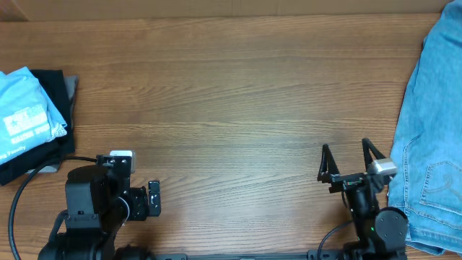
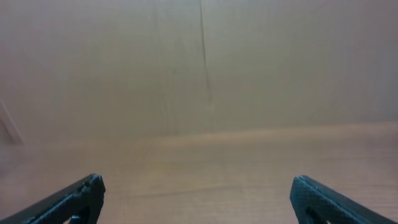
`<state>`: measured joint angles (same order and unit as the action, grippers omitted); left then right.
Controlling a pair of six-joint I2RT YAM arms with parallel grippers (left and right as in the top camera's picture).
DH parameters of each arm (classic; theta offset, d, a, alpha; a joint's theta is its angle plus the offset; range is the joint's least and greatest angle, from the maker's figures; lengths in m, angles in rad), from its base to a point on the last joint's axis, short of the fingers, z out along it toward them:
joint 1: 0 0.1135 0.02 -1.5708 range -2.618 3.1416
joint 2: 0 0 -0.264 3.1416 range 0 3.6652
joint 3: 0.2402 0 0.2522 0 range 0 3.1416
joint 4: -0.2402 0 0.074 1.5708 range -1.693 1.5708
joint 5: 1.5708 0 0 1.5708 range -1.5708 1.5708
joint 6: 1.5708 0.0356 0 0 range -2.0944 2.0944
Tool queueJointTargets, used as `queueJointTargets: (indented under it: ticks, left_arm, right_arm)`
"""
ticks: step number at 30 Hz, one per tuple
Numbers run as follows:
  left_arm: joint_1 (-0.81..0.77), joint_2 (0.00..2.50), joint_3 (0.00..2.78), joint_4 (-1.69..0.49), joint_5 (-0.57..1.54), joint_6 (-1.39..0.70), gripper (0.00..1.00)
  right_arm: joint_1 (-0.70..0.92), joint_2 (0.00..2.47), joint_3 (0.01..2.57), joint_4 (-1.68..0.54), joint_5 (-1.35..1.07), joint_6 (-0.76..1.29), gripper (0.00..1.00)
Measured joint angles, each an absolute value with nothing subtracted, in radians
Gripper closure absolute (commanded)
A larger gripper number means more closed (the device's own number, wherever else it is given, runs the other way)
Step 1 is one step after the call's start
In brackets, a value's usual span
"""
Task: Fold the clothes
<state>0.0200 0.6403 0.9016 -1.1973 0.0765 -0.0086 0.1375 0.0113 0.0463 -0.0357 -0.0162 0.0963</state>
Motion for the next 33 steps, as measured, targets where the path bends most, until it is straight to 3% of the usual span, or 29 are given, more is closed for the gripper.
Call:
queueJointTargets:
  ticks: [26,33]
  left_arm:
    - [-0.011,0.564,0.843,-1.155,0.066,-0.009,0.00]
    - [-0.058,0.303,0.382,-0.607,0.078,-0.009,0.00]
  right_arm:
    - [0.137,0.015,0.018,-0.089,-0.010,0.077,0.00]
    - [0.138,0.015,0.018,-0.090,-0.010,0.077,0.00]
